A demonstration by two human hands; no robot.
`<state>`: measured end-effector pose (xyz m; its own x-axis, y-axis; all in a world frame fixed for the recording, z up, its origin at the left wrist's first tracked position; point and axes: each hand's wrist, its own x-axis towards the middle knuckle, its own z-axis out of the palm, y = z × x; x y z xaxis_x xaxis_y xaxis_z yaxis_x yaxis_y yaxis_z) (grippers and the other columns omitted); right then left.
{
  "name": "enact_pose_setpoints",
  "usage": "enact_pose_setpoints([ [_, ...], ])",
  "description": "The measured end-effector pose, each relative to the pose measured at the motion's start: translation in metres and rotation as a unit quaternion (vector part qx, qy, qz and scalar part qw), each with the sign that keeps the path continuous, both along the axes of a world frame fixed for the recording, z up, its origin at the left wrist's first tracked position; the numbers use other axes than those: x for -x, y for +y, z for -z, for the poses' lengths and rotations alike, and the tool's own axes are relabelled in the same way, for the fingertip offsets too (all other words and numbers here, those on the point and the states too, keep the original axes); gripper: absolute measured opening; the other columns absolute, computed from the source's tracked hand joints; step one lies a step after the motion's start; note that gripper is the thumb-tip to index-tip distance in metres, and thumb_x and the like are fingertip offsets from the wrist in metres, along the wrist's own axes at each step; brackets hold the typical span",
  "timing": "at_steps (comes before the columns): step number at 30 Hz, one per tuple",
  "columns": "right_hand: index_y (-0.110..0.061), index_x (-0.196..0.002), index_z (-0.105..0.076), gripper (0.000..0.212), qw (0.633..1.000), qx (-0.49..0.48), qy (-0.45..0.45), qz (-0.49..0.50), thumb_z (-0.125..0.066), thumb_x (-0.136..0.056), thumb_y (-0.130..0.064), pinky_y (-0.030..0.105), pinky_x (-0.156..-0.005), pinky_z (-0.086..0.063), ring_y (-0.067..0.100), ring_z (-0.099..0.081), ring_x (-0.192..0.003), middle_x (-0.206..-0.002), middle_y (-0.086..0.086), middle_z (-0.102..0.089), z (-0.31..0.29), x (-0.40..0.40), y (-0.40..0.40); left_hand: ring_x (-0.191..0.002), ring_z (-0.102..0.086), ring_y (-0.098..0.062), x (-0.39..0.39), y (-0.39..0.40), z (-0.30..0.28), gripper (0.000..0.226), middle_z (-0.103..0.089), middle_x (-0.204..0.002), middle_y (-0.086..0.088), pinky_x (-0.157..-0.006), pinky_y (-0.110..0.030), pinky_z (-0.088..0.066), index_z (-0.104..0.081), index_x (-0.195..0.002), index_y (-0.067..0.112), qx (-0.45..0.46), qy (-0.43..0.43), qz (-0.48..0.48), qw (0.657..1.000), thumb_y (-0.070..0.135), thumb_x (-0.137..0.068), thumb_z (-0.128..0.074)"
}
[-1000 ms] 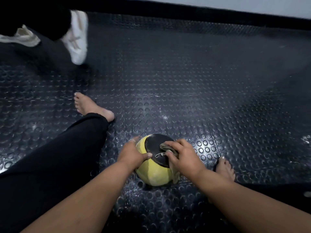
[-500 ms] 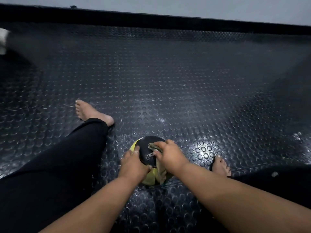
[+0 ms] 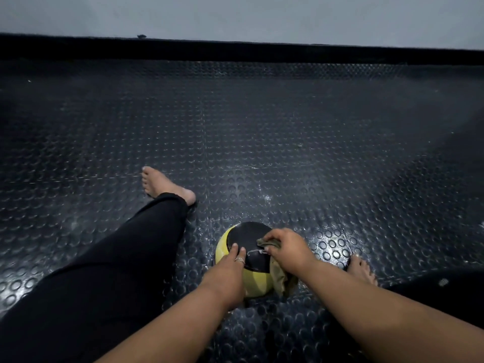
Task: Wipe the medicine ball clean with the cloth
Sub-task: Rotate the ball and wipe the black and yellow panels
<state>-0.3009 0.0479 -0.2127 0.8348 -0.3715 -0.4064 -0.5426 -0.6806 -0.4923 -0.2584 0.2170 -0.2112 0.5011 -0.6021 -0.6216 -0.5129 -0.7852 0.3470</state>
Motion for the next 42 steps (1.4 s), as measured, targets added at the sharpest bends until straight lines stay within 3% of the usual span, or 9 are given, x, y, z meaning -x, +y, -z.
enact_pose_setpoints([
  [7,-0.017,-0.118,-0.064,0.028,1.000,0.014,-0.004,0.018,-0.059,-0.091,-0.020,0.024,-0.092,-0.040,0.023,-0.057,-0.104,-0.115,0.007,-0.056,-0.007,-0.007,-0.006,-0.146,-0.024,-0.021,-0.008,0.006,-0.005,0.089,0.012,-0.163,0.006,-0.113,-0.036,-0.034,0.001,-0.157,0.021,0.017,0.007,0.016,1.000,0.023,-0.093,-0.061],
  [12,-0.010,-0.129,-0.051,0.038,0.998,0.034,-0.022,0.042,-0.055,-0.092,-0.019,0.026,-0.094,-0.038,0.026,-0.052,-0.109,-0.122,0.011,-0.048,-0.010,-0.011,0.004,-0.145,-0.024,-0.024,-0.007,0.004,0.004,0.085,-0.004,-0.164,0.001,-0.116,-0.039,-0.030,-0.011,-0.157,0.020,0.036,-0.005,0.025,0.999,0.023,-0.090,-0.064],
  [16,-0.013,-0.105,-0.058,0.018,0.999,0.044,0.028,-0.005,-0.059,-0.087,-0.015,0.023,-0.069,-0.035,0.022,-0.055,-0.092,-0.108,0.009,-0.061,-0.008,-0.012,0.014,-0.134,-0.037,-0.025,-0.009,0.001,0.011,0.071,-0.035,-0.145,-0.001,-0.111,-0.041,-0.036,-0.034,-0.148,0.022,0.099,-0.005,-0.071,0.993,0.028,-0.086,-0.069],
  [20,-0.015,-0.092,-0.066,0.012,0.997,0.012,0.065,-0.038,-0.064,-0.080,-0.013,0.020,-0.063,-0.033,0.015,-0.055,-0.084,-0.094,0.003,-0.066,-0.010,-0.014,0.024,-0.133,-0.040,-0.028,-0.012,-0.004,0.020,0.084,-0.034,-0.143,-0.008,-0.111,-0.035,-0.034,-0.032,-0.146,0.016,0.098,0.034,-0.241,0.965,0.043,-0.080,-0.076],
  [24,-0.020,-0.075,-0.065,0.011,0.994,-0.027,0.104,-0.020,-0.067,-0.075,-0.009,0.021,-0.062,-0.039,0.013,-0.057,-0.078,-0.084,0.002,-0.067,-0.012,-0.016,0.020,-0.125,-0.049,-0.026,-0.015,-0.003,0.027,0.089,-0.042,-0.139,-0.009,-0.104,-0.031,-0.042,-0.044,-0.137,0.016,0.047,0.087,-0.249,0.963,0.050,-0.066,-0.085],
  [30,-0.023,-0.088,-0.065,0.014,0.996,0.039,0.063,0.041,-0.059,-0.082,-0.011,0.022,-0.066,-0.038,0.017,-0.057,-0.081,-0.084,-0.002,-0.062,-0.005,-0.013,0.006,-0.144,-0.023,-0.028,-0.019,-0.001,0.027,0.111,-0.022,-0.157,-0.004,-0.118,-0.038,-0.024,-0.015,-0.156,0.021,0.055,0.089,-0.173,0.979,0.040,-0.071,-0.085],
  [36,-0.026,-0.108,-0.065,0.025,0.994,0.086,0.067,0.022,-0.053,-0.087,-0.022,0.036,-0.087,-0.050,0.028,-0.060,-0.099,-0.106,0.006,-0.068,0.015,-0.006,-0.002,-0.143,-0.022,-0.027,-0.014,-0.011,0.028,0.106,-0.021,-0.156,-0.001,-0.117,-0.042,-0.027,-0.019,-0.155,0.021,0.074,0.072,-0.188,0.977,0.039,-0.073,-0.084],
  [39,-0.019,-0.102,-0.064,0.017,0.993,0.094,0.055,0.038,-0.054,-0.089,-0.022,0.031,-0.081,-0.048,0.029,-0.060,-0.094,-0.101,0.009,-0.064,0.020,-0.004,0.000,-0.145,-0.024,-0.027,-0.005,-0.021,0.030,0.109,-0.013,-0.162,-0.001,-0.118,-0.039,-0.027,-0.018,-0.155,0.017,0.082,0.085,-0.198,0.973,0.034,-0.071,-0.086],
  [42,-0.011,-0.097,-0.064,0.015,0.995,0.099,0.019,0.025,-0.050,-0.091,-0.014,0.030,-0.078,-0.041,0.028,-0.055,-0.092,-0.098,0.010,-0.058,0.025,-0.002,0.010,-0.141,-0.032,-0.028,0.001,-0.024,0.028,0.104,-0.019,-0.160,0.000,-0.113,-0.039,-0.033,-0.024,-0.152,0.016,0.070,0.067,-0.188,0.977,0.034,-0.071,-0.086],
])
